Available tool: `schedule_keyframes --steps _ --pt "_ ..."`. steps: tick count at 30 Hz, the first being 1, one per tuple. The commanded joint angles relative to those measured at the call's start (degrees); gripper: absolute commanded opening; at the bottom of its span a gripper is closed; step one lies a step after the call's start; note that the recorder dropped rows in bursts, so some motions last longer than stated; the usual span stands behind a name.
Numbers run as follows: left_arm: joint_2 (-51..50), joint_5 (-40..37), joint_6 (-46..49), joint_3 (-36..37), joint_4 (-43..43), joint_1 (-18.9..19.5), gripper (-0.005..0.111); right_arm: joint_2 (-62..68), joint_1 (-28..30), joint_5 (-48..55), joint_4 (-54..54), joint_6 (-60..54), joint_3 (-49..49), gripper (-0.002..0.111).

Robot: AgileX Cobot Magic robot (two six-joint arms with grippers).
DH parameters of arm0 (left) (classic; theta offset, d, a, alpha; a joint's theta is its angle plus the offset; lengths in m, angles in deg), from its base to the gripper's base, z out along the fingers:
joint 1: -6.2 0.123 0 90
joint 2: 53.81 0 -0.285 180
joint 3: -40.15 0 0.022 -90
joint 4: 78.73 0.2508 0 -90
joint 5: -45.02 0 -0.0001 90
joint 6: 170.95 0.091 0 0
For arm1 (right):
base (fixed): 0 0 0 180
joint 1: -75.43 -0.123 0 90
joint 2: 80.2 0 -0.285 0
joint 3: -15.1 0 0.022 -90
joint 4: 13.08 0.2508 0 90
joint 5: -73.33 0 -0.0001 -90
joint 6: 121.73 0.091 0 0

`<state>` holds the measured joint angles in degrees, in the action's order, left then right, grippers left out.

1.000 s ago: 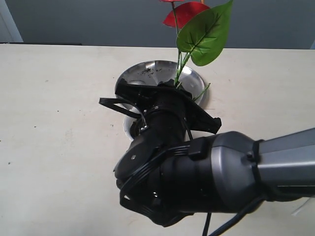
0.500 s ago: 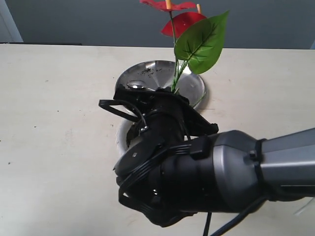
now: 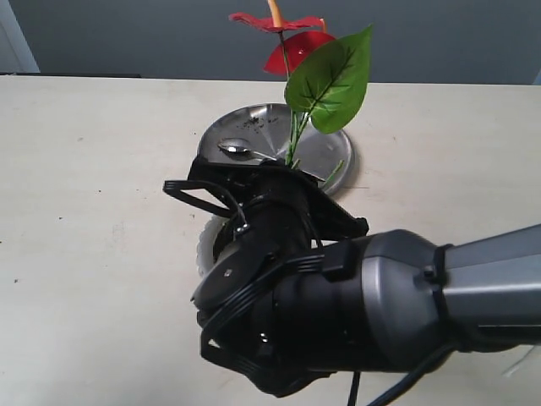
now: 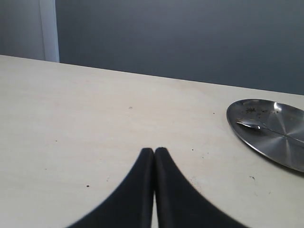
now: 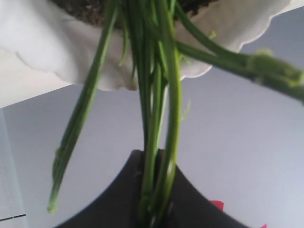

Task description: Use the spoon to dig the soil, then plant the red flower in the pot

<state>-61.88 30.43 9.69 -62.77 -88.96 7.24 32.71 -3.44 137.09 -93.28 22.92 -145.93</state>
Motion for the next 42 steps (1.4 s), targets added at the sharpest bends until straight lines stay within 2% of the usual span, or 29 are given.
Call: schedule_keyframes --steps 1,42 --pt "0.28 0.86 -0.06 0.14 0.09 0.1 0.0 -0.46 0.19 0.47 -1.48 1.09 0.27 0.001" --pt "0.28 0.86 -0.06 0.14 0.09 0.1 0.0 -0.87 2.85 6.2 -11.01 2.49 0.27 0.001"
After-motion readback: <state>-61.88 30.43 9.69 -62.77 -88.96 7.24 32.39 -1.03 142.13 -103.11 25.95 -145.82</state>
